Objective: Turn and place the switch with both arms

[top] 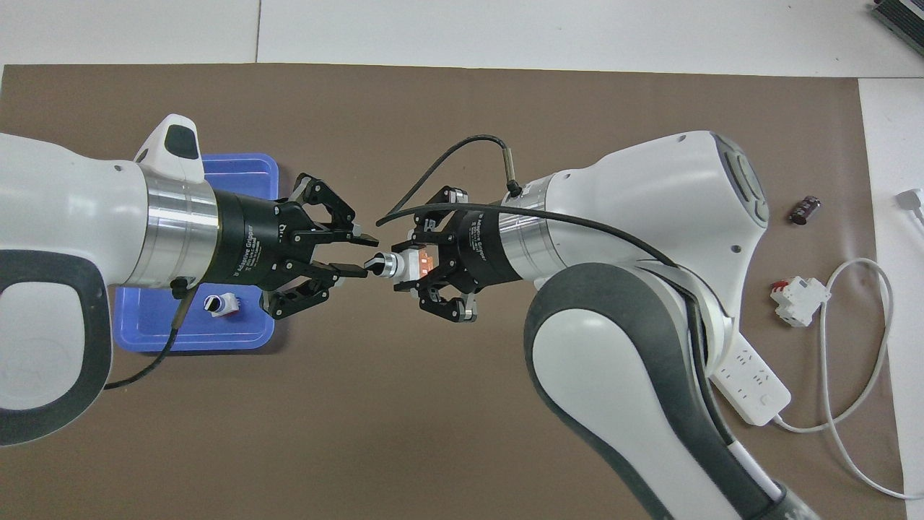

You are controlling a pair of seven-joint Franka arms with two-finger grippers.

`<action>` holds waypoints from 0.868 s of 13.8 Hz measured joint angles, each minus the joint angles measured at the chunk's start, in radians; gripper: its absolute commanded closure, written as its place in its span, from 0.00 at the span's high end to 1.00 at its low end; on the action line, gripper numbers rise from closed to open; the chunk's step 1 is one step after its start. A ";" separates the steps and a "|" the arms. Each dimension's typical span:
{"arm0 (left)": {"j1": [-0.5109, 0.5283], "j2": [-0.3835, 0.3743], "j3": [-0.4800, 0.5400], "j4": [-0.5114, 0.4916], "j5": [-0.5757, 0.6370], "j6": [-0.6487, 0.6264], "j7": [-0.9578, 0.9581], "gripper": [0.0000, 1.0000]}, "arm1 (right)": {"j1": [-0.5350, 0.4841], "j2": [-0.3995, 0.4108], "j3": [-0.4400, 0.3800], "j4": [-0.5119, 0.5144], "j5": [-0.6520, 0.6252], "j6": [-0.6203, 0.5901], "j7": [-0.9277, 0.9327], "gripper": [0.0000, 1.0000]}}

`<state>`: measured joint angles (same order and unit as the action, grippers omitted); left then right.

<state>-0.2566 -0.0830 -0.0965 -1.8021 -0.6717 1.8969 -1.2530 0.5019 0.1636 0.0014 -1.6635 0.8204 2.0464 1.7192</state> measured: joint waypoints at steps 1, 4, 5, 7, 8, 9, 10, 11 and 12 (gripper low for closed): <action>0.000 0.000 0.000 0.000 0.000 0.001 -0.023 0.36 | 0.000 0.000 0.000 0.000 0.000 0.001 0.000 0.00; -0.001 0.000 -0.004 -0.005 0.000 0.001 -0.097 0.37 | 0.001 -0.004 0.001 0.001 0.000 0.002 0.000 0.00; -0.001 0.000 -0.006 -0.008 0.000 0.001 -0.123 0.36 | 0.001 -0.005 0.001 0.001 0.000 0.002 0.000 0.00; -0.001 -0.001 -0.007 -0.009 0.000 0.001 -0.147 0.36 | 0.001 -0.005 0.001 0.000 0.000 0.002 0.000 0.00; -0.001 -0.002 -0.007 -0.009 0.000 0.001 -0.151 0.36 | 0.001 -0.005 0.001 0.000 0.000 0.002 0.000 0.00; -0.001 -0.002 -0.008 -0.009 0.000 0.001 -0.153 0.36 | 0.001 -0.005 0.001 0.000 0.000 0.002 0.000 0.00; -0.001 -0.003 -0.008 -0.009 0.000 0.001 -0.154 0.36 | 0.001 -0.006 0.001 0.000 0.000 0.002 0.000 0.00; -0.001 -0.005 -0.008 -0.009 0.000 0.001 -0.155 0.36 | 0.001 -0.006 0.001 0.000 0.000 0.002 0.000 0.00; -0.001 -0.007 -0.007 -0.009 0.000 0.001 -0.156 0.37 | 0.001 -0.006 0.001 0.000 0.000 0.002 0.000 0.00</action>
<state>-0.2579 -0.0896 -0.1040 -1.8115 -0.6716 1.8983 -1.4092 0.5033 0.1577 0.0025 -1.6638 0.8204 2.0482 1.7193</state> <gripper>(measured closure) 0.634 0.586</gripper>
